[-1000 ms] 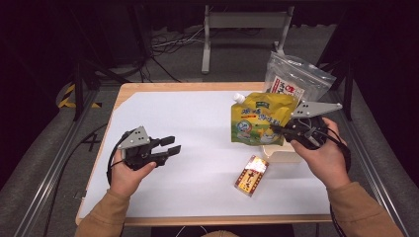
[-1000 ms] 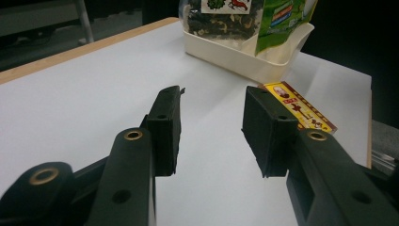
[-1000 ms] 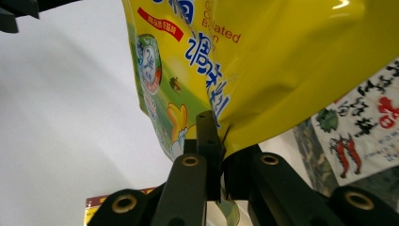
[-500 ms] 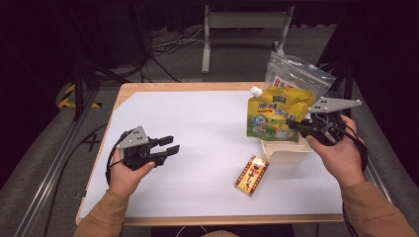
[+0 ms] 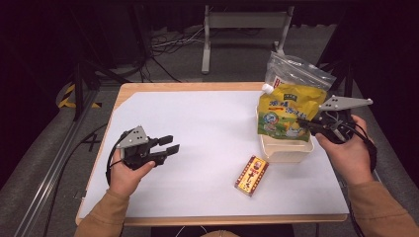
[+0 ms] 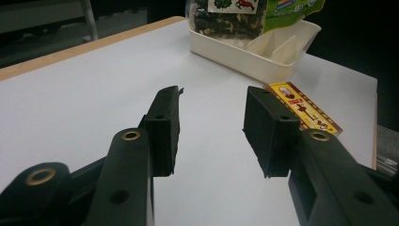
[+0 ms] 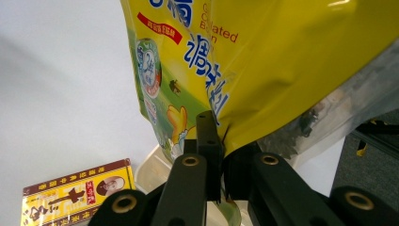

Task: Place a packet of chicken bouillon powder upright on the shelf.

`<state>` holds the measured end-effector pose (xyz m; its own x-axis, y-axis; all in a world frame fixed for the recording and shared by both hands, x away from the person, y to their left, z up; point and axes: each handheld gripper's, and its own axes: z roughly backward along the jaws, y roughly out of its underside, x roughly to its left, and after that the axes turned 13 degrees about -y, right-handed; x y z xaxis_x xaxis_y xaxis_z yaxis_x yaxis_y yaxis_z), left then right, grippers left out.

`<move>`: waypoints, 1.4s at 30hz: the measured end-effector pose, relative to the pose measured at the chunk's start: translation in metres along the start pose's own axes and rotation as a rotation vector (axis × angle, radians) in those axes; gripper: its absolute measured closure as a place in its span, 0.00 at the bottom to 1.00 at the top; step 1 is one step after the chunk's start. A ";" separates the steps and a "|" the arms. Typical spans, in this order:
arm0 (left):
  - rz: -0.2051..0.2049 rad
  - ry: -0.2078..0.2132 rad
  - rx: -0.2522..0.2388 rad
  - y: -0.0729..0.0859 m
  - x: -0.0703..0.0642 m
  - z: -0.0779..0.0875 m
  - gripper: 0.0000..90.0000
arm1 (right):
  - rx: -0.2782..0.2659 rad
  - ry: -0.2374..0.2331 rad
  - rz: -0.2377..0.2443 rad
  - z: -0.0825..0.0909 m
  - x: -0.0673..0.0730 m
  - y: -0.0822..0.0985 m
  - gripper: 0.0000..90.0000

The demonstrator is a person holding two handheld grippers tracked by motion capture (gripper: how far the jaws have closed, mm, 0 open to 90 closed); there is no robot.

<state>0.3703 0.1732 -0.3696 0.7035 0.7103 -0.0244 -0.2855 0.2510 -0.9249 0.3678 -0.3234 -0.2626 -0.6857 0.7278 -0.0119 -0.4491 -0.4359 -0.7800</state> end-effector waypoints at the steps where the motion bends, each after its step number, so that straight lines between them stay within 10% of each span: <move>1: -0.003 -0.001 -0.002 0.000 0.000 0.000 0.63 | 0.002 0.002 -0.004 0.000 -0.001 0.001 0.97; 42: 0.001 0.002 0.012 0.002 -0.002 -0.005 0.62 | 0.040 0.022 -0.037 -0.035 -0.031 0.032 0.97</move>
<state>0.3720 0.1689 -0.3736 0.7042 0.7095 -0.0257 -0.2939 0.2584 -0.9203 0.3943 -0.3410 -0.3095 -0.6558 0.7549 0.0021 -0.4966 -0.4294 -0.7543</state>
